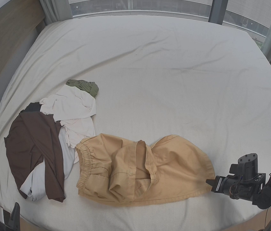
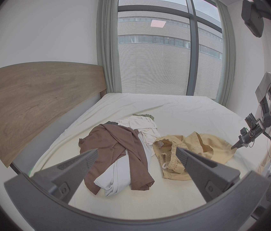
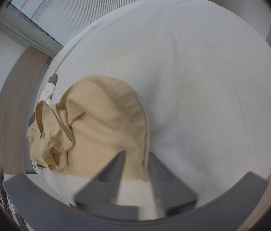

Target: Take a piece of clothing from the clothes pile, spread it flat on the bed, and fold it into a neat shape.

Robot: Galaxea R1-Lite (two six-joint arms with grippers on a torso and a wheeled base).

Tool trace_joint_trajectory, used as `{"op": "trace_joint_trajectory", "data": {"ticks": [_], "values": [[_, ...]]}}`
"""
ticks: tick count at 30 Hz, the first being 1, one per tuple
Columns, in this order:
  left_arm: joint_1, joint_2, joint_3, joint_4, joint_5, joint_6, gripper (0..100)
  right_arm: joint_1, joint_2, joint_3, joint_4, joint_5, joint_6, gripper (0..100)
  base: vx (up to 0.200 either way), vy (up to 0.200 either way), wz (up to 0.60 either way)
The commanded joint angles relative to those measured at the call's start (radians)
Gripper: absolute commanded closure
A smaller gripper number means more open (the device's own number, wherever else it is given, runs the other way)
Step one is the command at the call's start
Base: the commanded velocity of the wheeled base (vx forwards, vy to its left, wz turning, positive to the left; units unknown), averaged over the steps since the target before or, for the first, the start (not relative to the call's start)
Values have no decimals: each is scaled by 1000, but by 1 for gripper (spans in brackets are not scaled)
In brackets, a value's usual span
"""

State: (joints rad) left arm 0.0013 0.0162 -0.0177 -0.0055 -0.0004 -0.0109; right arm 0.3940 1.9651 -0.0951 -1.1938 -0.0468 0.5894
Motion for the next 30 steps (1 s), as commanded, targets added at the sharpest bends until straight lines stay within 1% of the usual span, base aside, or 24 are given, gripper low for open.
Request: {"op": "trace_joint_trajectory", "data": {"ticks": [1, 6, 9, 12, 13, 16, 19, 23, 24, 26, 28, 30], "values": [[0, -16, 18, 1, -16, 6, 0, 0, -12, 14, -52, 1, -8, 0, 0, 0, 0], [-1, -16, 18, 4, -23, 17, 0, 5, -127, 46, -165, 2, -85, 0, 0, 0, 0], [-1, -16, 18, 4, -29, 20, 0, 12, -196, 40, -211, 5, -106, 0, 0, 0, 0], [-1, -16, 18, 4, -32, 26, 0, 42, -247, 11, -231, 31, -117, 0, 0, 0, 0], [0, -16, 18, 4, -38, 34, 0, 71, -272, -14, -236, 53, -115, 0, 0, 0, 0], [0, -16, 18, 2, -43, 45, 0, 134, -308, -66, -234, 81, -115, 0, 0, 0, 0], [0, -16, 18, 1, -46, 54, 0, 227, -348, -146, -221, 111, -114, 0, 0, 0, 0], [0, -16, 18, 1, -49, 55, 0, 276, -354, -232, -196, 124, -128, 0, 0, 0, 0], [0, -16, 18, 1, -49, 55, 0, 278, -354, -242, -184, 137, -134, 0, 0, 0, 0], [0, -16, 18, 1, -49, 55, 0, 275, -365, -258, -151, 199, -154, 0, 0, 0, 0], [0, -16, 18, 1, -49, 55, 0, 264, -381, -261, -141, 255, -155, 0, 0, 0, 0], [0, -16, 18, -1, -50, 55, 0, 255, -381, -270, -127, 277, -157, 0, 0, 0, 0]]}}
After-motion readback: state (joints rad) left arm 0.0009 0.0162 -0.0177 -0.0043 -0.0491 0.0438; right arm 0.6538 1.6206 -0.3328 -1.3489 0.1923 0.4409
